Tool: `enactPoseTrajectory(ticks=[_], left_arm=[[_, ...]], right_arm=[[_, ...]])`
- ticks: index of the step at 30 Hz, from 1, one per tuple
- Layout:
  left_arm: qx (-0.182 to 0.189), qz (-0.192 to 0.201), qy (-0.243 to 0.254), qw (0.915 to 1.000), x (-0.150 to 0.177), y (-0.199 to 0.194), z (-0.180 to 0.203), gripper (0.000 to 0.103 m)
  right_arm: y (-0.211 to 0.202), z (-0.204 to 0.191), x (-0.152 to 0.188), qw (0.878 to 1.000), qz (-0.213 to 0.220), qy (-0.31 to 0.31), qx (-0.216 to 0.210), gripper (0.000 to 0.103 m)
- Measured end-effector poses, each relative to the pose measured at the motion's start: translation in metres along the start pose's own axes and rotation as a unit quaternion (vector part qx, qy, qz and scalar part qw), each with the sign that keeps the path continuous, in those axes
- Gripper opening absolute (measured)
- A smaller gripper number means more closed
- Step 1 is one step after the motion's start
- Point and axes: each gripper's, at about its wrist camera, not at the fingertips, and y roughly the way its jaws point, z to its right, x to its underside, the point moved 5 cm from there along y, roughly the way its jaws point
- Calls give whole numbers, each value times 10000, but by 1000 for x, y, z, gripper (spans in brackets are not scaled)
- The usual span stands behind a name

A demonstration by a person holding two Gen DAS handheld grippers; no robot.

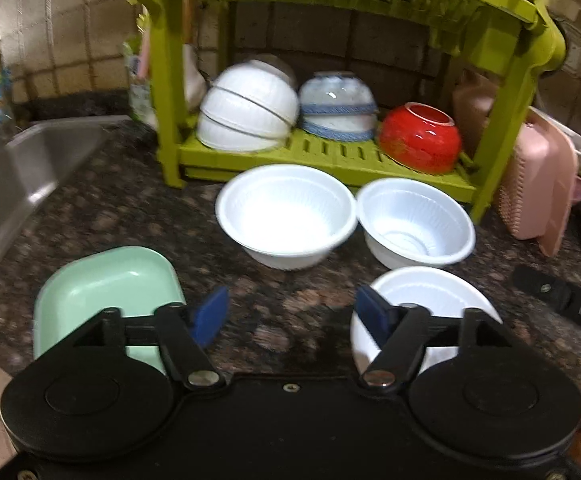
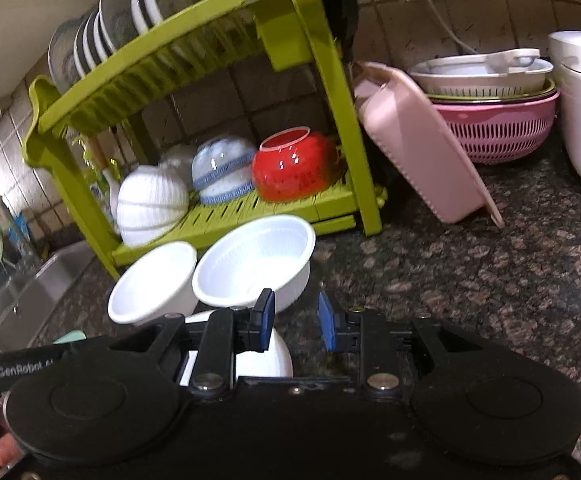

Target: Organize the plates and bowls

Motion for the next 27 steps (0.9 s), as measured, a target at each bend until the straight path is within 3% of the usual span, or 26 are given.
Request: enactPoseTrajectory(ticks=[4,12,17,23,27], left_arm=[[-198,212,138,9995,-6,-4,3,76],[448,-277,-330,9981,-36,12,8,76],[271,-159,-439,9985,-62,18,6,76],[-105,-64,-307,9995,-72,28,-9,76],[-151,-262,-657,9974,-74,40,-31,74]], right_arm=[[-2,3,-11,9998,191,92,47,29],[5,4,-42,9994,248,239,-106,33],[12,-4,-58,9996,217,121,-111,39],[31,-29,-70,9970,-268,185,-702,39],[52,-54,-73,9933,-622,-61,-971,39]])
